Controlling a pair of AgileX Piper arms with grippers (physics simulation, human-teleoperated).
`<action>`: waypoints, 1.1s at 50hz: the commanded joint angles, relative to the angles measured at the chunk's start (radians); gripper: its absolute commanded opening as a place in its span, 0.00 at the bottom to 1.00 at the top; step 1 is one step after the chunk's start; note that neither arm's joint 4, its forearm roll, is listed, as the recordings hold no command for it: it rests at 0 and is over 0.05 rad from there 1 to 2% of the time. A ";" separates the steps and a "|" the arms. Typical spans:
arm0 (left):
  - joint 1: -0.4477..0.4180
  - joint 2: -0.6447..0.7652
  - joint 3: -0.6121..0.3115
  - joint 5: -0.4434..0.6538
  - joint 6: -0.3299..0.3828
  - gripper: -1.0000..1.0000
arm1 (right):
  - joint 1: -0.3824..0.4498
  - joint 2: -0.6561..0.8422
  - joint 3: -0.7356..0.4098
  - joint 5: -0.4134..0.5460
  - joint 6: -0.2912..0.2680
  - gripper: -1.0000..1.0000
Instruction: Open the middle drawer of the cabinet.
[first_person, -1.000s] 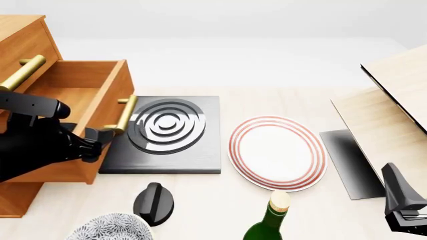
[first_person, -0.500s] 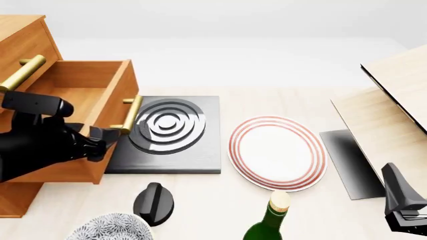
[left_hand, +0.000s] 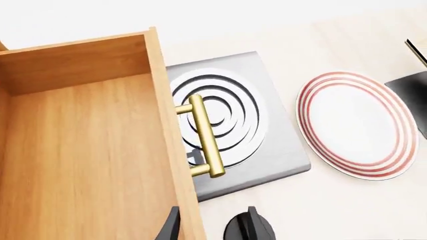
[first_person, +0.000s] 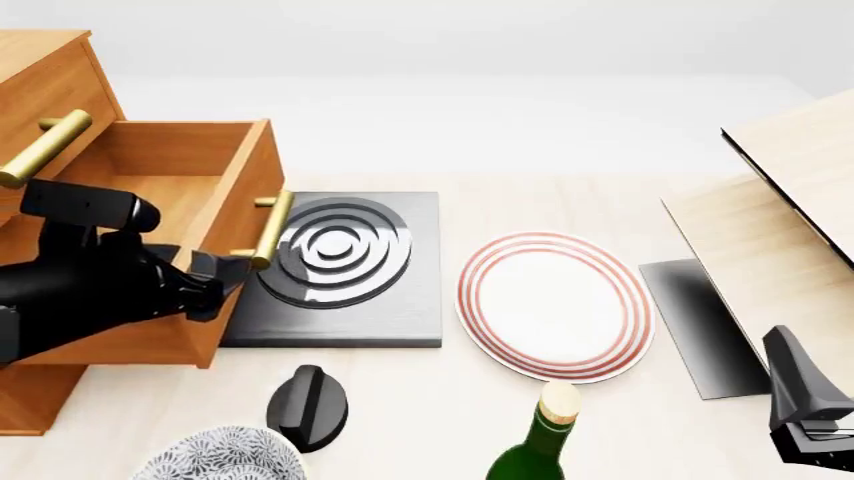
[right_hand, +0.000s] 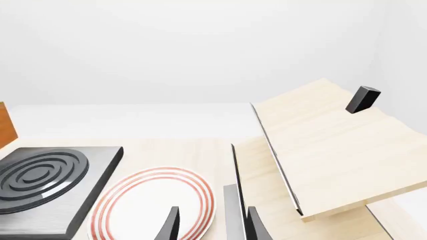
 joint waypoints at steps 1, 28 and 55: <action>-0.022 0.002 -0.008 0.031 -0.011 1.00 | 0.000 0.001 0.000 0.000 0.000 1.00; -0.066 0.000 -0.019 0.031 -0.018 1.00 | 0.000 0.000 0.000 0.000 0.000 1.00; -0.119 -0.022 -0.026 0.033 -0.017 1.00 | 0.000 0.000 0.000 0.000 0.000 1.00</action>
